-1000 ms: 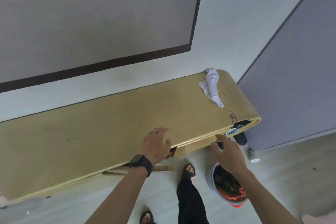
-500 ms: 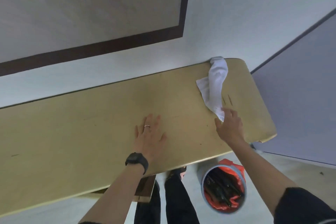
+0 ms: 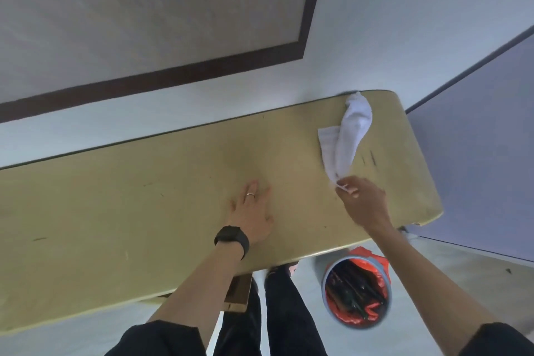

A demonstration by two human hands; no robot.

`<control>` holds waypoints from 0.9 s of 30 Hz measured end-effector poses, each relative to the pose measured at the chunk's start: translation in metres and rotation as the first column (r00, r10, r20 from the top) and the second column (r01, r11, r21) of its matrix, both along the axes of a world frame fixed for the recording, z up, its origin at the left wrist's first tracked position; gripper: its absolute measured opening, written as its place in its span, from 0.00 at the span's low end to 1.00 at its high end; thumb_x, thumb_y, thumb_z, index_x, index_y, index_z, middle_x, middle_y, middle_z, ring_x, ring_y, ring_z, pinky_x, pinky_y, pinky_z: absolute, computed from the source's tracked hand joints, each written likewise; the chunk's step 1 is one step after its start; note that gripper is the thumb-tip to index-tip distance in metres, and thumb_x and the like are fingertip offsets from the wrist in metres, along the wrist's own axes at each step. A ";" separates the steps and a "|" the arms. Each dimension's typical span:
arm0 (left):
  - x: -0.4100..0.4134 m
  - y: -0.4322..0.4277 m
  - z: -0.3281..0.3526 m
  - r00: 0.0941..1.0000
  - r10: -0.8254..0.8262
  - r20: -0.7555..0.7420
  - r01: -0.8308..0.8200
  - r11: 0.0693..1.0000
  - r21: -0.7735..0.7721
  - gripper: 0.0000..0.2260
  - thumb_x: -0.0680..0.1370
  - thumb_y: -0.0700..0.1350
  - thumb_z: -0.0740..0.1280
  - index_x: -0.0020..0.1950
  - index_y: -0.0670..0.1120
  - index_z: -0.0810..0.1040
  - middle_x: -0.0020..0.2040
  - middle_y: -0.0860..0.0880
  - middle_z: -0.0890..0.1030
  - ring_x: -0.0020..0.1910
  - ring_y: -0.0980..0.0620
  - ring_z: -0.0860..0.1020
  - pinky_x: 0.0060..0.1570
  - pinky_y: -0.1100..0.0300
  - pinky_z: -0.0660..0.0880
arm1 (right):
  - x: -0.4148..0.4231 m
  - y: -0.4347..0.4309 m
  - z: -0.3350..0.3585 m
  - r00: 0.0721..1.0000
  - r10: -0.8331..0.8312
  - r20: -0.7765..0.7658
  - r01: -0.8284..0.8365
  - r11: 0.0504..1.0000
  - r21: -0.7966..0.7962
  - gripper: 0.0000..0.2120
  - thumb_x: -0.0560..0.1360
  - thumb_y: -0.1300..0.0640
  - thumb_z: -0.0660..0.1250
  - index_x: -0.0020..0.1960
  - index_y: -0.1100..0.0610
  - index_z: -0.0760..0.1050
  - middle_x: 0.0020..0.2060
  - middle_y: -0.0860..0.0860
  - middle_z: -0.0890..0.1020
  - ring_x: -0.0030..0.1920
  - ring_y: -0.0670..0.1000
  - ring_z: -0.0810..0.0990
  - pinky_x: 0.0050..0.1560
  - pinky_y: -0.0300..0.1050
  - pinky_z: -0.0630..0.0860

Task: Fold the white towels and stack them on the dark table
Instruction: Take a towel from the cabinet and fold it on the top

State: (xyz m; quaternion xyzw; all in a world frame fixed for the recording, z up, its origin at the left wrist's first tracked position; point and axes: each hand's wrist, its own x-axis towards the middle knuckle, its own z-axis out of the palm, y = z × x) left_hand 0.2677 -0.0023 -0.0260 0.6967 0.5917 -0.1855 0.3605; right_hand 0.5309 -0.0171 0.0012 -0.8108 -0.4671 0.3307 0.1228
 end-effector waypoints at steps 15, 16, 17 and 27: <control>-0.050 -0.025 0.156 0.927 -0.101 0.361 -0.065 0.905 0.421 0.11 0.80 0.57 0.61 0.57 0.53 0.77 0.52 0.54 0.82 0.52 0.51 0.78 0.54 0.56 0.72 | -0.103 -0.036 0.162 0.908 0.375 -0.187 -0.355 0.926 0.132 0.04 0.77 0.50 0.70 0.46 0.44 0.84 0.43 0.43 0.80 0.43 0.39 0.78 0.43 0.29 0.70; -0.060 -0.029 0.159 0.932 -0.115 0.345 -0.045 0.905 0.424 0.10 0.81 0.55 0.60 0.57 0.52 0.75 0.51 0.52 0.82 0.49 0.50 0.79 0.51 0.55 0.73 | -0.106 -0.037 0.165 0.902 0.391 -0.185 -0.372 0.919 0.131 0.04 0.77 0.49 0.70 0.47 0.44 0.84 0.44 0.42 0.80 0.44 0.39 0.78 0.44 0.31 0.70; -0.070 -0.032 0.160 0.941 -0.121 0.317 -0.027 0.905 0.424 0.10 0.82 0.53 0.59 0.57 0.50 0.73 0.50 0.51 0.83 0.47 0.49 0.80 0.48 0.54 0.75 | -0.110 -0.037 0.168 0.896 0.406 -0.180 -0.386 0.912 0.137 0.04 0.77 0.48 0.69 0.47 0.45 0.83 0.44 0.42 0.80 0.45 0.39 0.78 0.44 0.31 0.70; -0.150 -0.075 0.152 0.972 -0.213 0.102 0.131 0.845 0.518 0.12 0.78 0.39 0.54 0.56 0.44 0.75 0.52 0.45 0.77 0.49 0.42 0.77 0.48 0.53 0.71 | -0.136 -0.049 0.172 0.875 0.461 -0.151 -0.437 0.884 0.168 0.05 0.78 0.51 0.69 0.46 0.42 0.83 0.43 0.40 0.80 0.46 0.36 0.76 0.43 0.26 0.68</control>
